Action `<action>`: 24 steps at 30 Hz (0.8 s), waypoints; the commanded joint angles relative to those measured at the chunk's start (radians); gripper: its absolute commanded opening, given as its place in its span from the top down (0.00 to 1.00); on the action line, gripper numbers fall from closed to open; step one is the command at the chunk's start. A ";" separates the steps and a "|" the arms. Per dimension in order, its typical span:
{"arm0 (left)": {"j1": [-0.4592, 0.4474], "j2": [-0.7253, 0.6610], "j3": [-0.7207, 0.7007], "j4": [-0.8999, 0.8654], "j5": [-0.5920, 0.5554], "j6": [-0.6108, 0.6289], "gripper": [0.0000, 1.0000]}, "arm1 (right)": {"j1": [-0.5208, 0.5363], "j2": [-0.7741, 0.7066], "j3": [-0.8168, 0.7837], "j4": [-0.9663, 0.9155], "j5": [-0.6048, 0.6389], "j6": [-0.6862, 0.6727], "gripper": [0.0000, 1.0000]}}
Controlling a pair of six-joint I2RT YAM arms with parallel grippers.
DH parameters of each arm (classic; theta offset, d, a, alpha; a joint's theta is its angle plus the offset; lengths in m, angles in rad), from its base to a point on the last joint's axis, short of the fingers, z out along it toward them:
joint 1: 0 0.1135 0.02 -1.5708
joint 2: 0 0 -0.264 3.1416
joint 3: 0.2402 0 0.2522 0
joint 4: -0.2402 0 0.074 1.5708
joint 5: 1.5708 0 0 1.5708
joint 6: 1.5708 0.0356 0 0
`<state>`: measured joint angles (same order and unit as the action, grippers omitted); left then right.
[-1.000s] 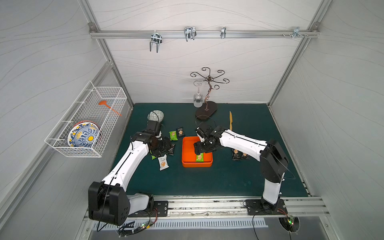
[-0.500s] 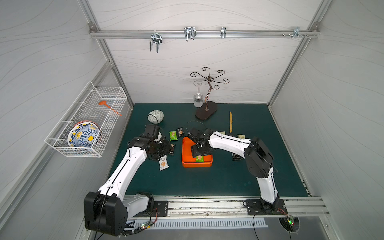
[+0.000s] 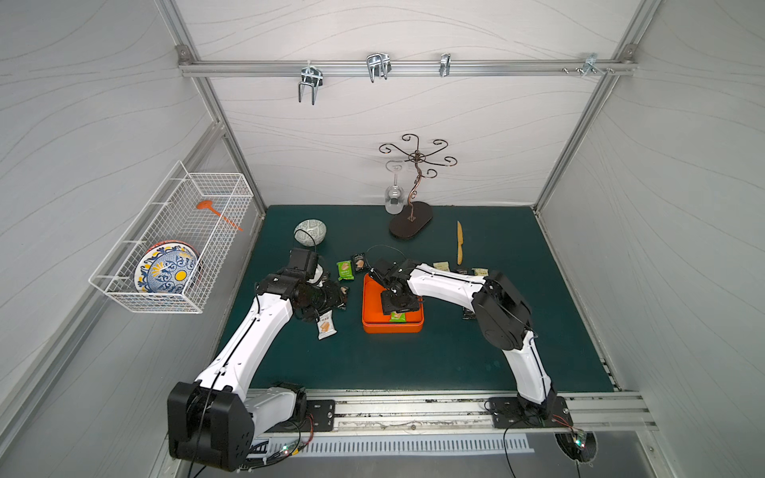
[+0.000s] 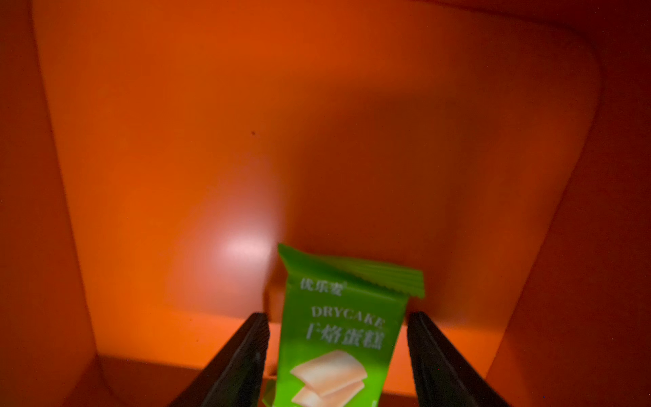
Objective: Take the cookies out of the storage box
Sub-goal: Pick up the cookie from the storage box.
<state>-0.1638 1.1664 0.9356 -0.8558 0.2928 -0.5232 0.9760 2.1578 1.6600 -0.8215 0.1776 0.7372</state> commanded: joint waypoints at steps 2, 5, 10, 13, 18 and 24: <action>0.002 -0.020 0.000 0.020 0.011 0.018 0.34 | 0.008 0.025 0.019 -0.030 0.015 0.014 0.38; 0.002 -0.020 0.003 0.017 0.013 0.017 0.34 | 0.007 0.027 0.016 -0.029 0.010 0.015 0.41; 0.003 -0.021 0.000 0.014 0.013 0.017 0.34 | 0.008 0.024 0.014 -0.035 0.014 0.015 0.54; 0.001 -0.021 -0.003 0.014 0.016 0.017 0.34 | 0.008 0.014 0.011 -0.039 0.026 0.014 0.55; 0.003 -0.022 -0.003 0.014 0.019 0.017 0.34 | 0.009 0.003 0.012 -0.049 0.031 0.013 0.54; 0.001 -0.025 -0.001 0.008 0.017 0.019 0.34 | 0.008 -0.029 0.050 -0.077 0.038 -0.006 0.54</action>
<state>-0.1638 1.1576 0.9298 -0.8570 0.3000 -0.5232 0.9760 2.1628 1.6726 -0.8509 0.1982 0.7403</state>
